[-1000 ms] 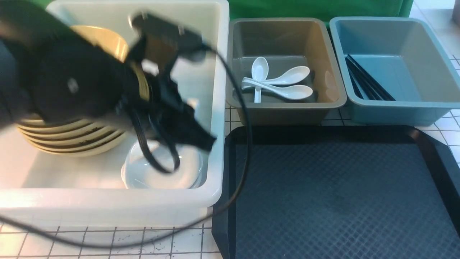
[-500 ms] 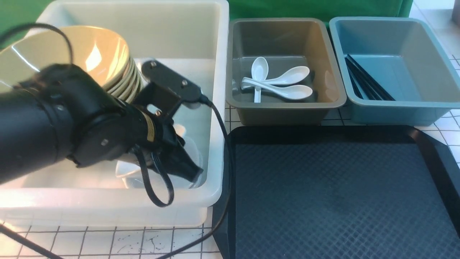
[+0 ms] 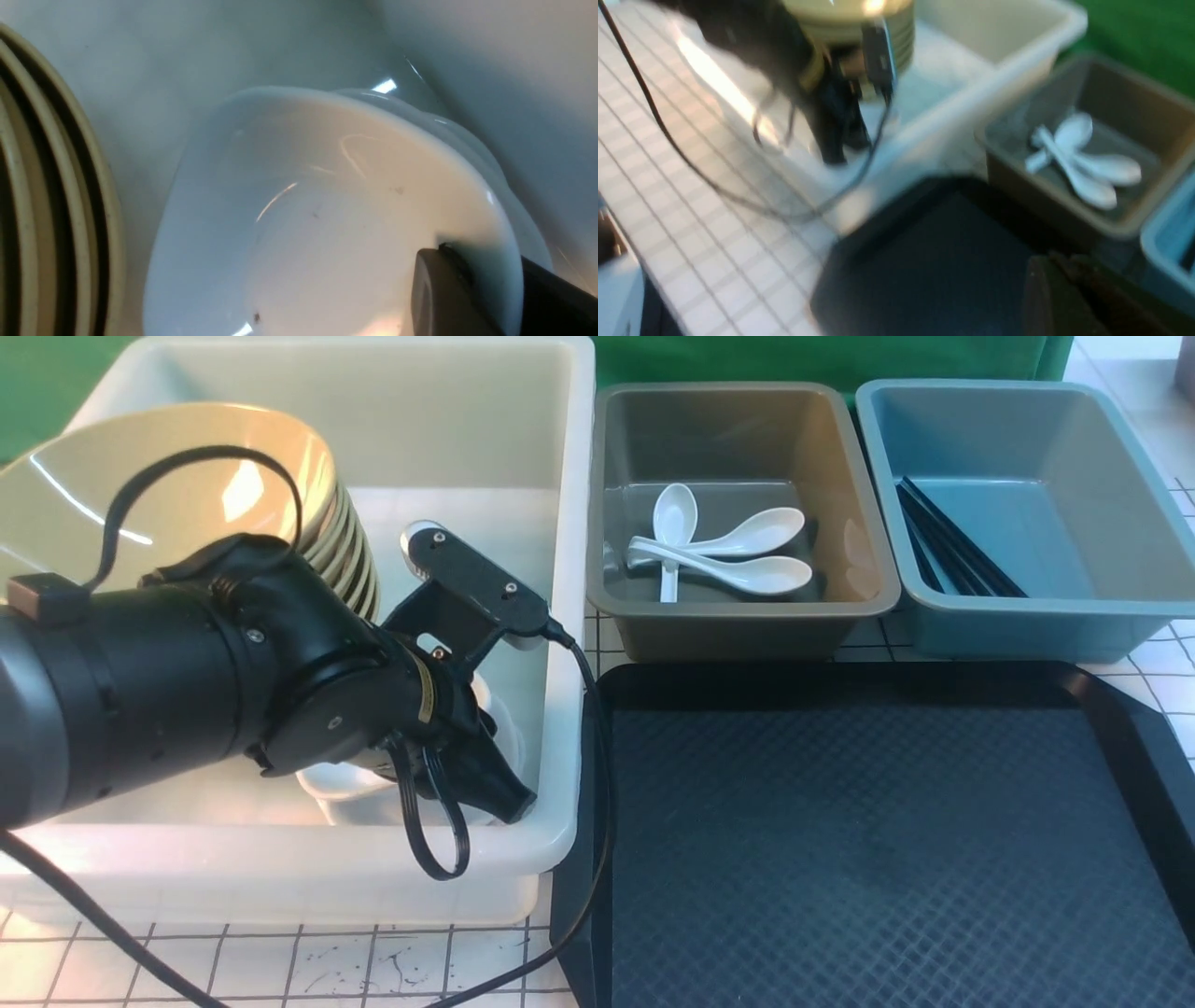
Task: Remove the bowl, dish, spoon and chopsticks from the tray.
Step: Use the left arm to put the plate into the large storage box on the left
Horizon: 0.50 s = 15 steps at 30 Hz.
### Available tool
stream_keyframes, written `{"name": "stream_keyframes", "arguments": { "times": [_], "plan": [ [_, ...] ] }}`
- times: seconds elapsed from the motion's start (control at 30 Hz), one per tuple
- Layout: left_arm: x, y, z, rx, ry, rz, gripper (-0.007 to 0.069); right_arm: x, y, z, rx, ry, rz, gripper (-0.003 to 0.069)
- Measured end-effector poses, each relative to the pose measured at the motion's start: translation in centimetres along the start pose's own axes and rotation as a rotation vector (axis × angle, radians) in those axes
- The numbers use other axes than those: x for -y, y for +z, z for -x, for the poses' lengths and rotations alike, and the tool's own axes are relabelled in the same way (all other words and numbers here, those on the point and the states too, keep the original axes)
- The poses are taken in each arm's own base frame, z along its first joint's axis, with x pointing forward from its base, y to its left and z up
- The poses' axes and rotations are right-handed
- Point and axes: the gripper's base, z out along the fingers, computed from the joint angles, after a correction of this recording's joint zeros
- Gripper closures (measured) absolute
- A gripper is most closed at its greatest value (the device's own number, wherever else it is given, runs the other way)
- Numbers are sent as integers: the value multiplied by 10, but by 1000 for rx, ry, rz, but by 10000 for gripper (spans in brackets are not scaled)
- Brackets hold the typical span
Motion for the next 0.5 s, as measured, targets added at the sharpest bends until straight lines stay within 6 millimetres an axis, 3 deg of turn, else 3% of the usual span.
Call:
{"name": "stream_keyframes", "arguments": {
  "times": [0.23, 0.5],
  "plan": [
    [-1, 0, 0, 1, -40, 7, 458, -7, 12, 9, 36, -20, 36, 599],
    [-1, -1, 0, 6, -84, 11, 222, -11, 16, 8, 17, -41, 74, 592]
  ]
}}
